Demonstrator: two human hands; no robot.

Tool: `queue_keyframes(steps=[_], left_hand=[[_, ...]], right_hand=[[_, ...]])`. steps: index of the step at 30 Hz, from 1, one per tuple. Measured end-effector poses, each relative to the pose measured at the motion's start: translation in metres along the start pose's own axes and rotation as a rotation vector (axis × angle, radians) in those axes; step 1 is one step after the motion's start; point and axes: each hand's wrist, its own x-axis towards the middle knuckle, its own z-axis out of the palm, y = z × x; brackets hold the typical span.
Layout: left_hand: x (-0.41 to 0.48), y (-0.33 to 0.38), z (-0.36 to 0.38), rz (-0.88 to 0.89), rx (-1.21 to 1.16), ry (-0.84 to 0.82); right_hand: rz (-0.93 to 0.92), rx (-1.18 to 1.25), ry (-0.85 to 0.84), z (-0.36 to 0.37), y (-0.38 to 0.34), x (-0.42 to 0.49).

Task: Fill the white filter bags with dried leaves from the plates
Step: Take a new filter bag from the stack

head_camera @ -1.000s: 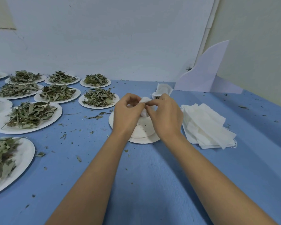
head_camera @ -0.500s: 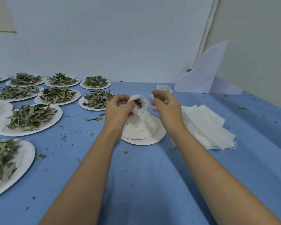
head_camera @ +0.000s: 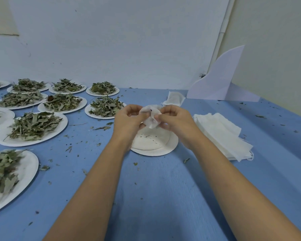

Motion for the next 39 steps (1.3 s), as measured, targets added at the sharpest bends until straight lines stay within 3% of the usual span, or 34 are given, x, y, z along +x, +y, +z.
queue_keyframes(steps=[3,5,6,7,9,12,17,21,27,32,36,39], left_hand=[[-0.004,-0.001,0.003,0.291,0.556,0.282],[-0.014,-0.004,0.011,0.564,0.971,0.313],[-0.017,-0.005,0.014,0.644,1.063,0.279],[-0.017,-0.007,0.017,0.648,1.082,0.254],[-0.012,-0.007,0.017,0.496,0.962,0.242],[-0.007,-0.007,0.013,0.22,0.484,0.139],[-0.007,-0.007,0.013,0.143,0.228,0.042],[0.001,-0.007,0.012,0.17,0.325,0.04],[0.055,0.009,0.026,0.173,0.388,-0.133],[0.116,-0.004,0.044,0.319,0.732,-0.085],[0.153,-0.024,0.056,0.267,0.712,-0.028],[0.171,-0.039,0.057,0.193,0.899,-0.127]], right_hand=[[-0.254,-0.494,0.329,0.008,0.003,-0.001],[-0.396,-0.765,0.397,0.016,0.006,-0.005],[-0.431,-0.82,0.392,0.017,0.008,-0.005],[-0.421,-0.816,0.386,0.017,0.01,-0.004],[-0.31,-0.714,0.357,0.013,0.011,-0.001],[-0.177,-0.483,0.233,0.012,0.011,0.0],[-0.205,-0.409,0.242,0.02,0.012,-0.001],[-0.201,-0.491,0.295,0.016,0.012,0.006],[-0.212,-0.36,0.285,0.005,-0.008,0.061],[-0.28,-0.423,0.275,-0.007,-0.003,0.128],[-0.161,-0.197,0.189,-0.009,0.017,0.161],[-0.022,-0.382,0.154,-0.011,0.038,0.177]])
